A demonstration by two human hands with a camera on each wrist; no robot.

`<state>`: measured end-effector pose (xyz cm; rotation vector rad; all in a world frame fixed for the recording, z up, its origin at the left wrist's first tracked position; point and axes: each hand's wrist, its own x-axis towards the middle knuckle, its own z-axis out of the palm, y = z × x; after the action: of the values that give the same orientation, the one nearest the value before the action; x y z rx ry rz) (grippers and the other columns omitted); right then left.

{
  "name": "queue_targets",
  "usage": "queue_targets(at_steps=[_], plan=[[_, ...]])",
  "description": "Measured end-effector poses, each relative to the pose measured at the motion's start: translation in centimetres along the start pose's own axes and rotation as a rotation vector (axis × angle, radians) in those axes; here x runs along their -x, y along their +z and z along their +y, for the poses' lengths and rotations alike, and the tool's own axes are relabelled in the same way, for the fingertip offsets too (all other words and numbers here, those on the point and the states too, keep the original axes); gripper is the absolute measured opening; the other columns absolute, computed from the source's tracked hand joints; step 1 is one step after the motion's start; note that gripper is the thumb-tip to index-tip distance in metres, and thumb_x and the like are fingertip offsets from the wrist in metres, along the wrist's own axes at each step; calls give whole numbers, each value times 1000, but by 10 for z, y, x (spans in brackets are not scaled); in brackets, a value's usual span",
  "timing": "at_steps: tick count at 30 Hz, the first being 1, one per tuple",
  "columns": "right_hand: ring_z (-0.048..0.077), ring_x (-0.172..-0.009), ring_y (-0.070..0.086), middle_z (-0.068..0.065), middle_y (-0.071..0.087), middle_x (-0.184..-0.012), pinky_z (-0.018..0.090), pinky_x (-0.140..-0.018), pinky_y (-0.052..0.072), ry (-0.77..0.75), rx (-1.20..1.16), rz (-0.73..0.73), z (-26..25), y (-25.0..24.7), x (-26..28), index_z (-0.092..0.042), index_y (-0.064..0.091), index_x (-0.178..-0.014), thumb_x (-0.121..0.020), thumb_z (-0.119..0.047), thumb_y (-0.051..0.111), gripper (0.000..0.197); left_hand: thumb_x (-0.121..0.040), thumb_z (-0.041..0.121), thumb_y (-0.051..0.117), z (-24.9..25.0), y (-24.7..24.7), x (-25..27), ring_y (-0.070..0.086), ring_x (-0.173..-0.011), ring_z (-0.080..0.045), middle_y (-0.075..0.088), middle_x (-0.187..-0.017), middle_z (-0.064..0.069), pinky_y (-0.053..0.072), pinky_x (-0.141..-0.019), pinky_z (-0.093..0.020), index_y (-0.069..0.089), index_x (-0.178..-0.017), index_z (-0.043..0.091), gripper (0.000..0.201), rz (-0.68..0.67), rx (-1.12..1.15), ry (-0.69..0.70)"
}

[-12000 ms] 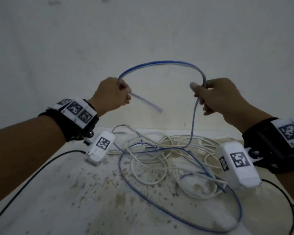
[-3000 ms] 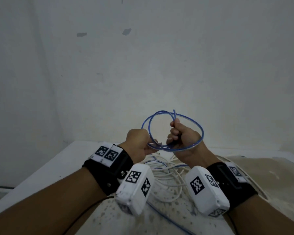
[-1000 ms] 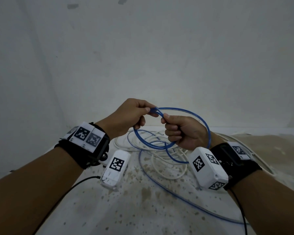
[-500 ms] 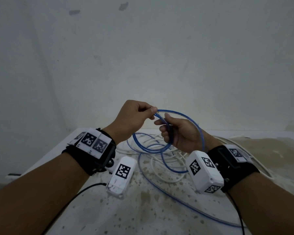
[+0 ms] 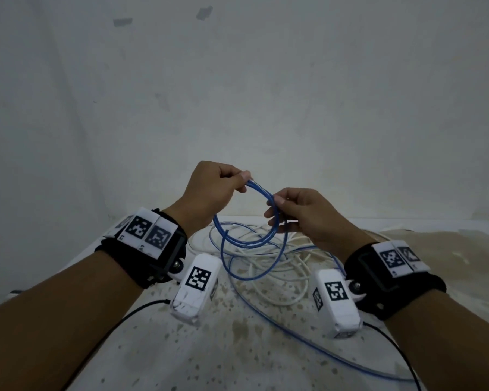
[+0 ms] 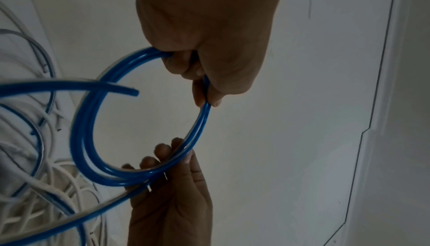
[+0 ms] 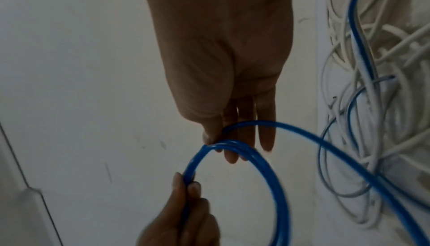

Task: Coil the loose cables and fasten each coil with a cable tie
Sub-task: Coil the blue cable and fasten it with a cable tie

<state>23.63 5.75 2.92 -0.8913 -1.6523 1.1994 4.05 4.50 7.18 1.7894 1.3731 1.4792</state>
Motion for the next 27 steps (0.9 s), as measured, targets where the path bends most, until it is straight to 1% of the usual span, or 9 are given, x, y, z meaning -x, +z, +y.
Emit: queue_targets(at_steps=[3, 6, 8, 11, 15, 19, 21, 24, 27], plan=[[29, -78, 70, 19, 73, -89, 41, -79, 59, 1, -28, -45, 6, 5, 5, -2, 60, -100, -105, -16, 42, 23, -95, 18, 63, -3, 3, 3, 51, -46, 4, 70, -74, -4, 36, -51, -10, 77, -94, 6, 19, 2, -8, 36], [36, -79, 68, 30, 69, -92, 47, -82, 56, 86, -187, -112, 2, 10, 9, 3, 61, -104, -107, -21, 35, 35, -93, 22, 65, -8, 3, 5, 54, -52, 1, 72, -73, -3, 43, -62, -20, 78, -87, 11, 18, 3, -74, 89], [34, -72, 66, 28, 69, -89, 42, -72, 55, 119, -214, -127, -5, 14, 6, 3, 63, -104, -107, -36, 33, 50, -93, 26, 66, -8, 5, 6, 55, -55, -4, 73, -70, 1, 46, -64, -28, 79, -85, 13, 20, -10, -138, 140], [23, -52, 54, 17, 64, -72, 36, -57, 51, 112, -246, -102, -13, 19, -1, -1, 62, -94, -105, -36, 41, 41, -92, 26, 66, -4, 6, 6, 59, -60, -6, 71, -68, 7, 47, -66, -25, 79, -84, 17, 18, -8, -168, 191], [9, -42, 19, -3, 27, -53, 21, -39, 24, 147, -354, -105, -12, 18, -6, -10, 57, -86, -103, -33, 45, 31, -94, 32, 64, -3, 3, 5, 54, -56, -5, 73, -72, 4, 49, -62, -31, 78, -86, 18, 21, -36, -183, 192], [9, -40, 17, -6, 25, -49, 21, -36, 20, 55, -459, 213, -6, 22, -17, -14, 49, -78, -105, -31, 44, 32, -96, 45, 56, -7, 10, 11, 59, -92, -14, 64, -102, 0, 49, -86, -32, 63, -106, 18, 29, 36, -360, 175], [10, -40, 18, -6, 25, -49, 23, -37, 22, 15, -579, 360, -4, 19, -20, -15, 47, -77, -105, -31, 42, 33, -98, 46, 49, -5, 12, 20, 53, -72, -15, 57, -78, 1, 44, -72, -33, 55, -80, 18, 35, 105, -386, 170], [10, -40, 22, -5, 26, -50, 23, -38, 26, -13, -749, 481, -6, 13, -20, -15, 47, -77, -106, -34, 39, 35, -99, 58, 37, -3, 19, 42, 56, -49, -17, 61, -52, -1, 47, -58, -27, 58, -58, 10, 66, -193, -450, -146], [10, -39, 22, -5, 27, -51, 22, -38, 27, -14, -854, 481, -10, 16, -17, -16, 47, -77, -106, -35, 38, 36, -96, 63, 37, -7, 31, 55, 72, -68, -23, 75, -84, -17, 59, -60, -28, 64, -100, -2, 71, -374, -2, -598]])
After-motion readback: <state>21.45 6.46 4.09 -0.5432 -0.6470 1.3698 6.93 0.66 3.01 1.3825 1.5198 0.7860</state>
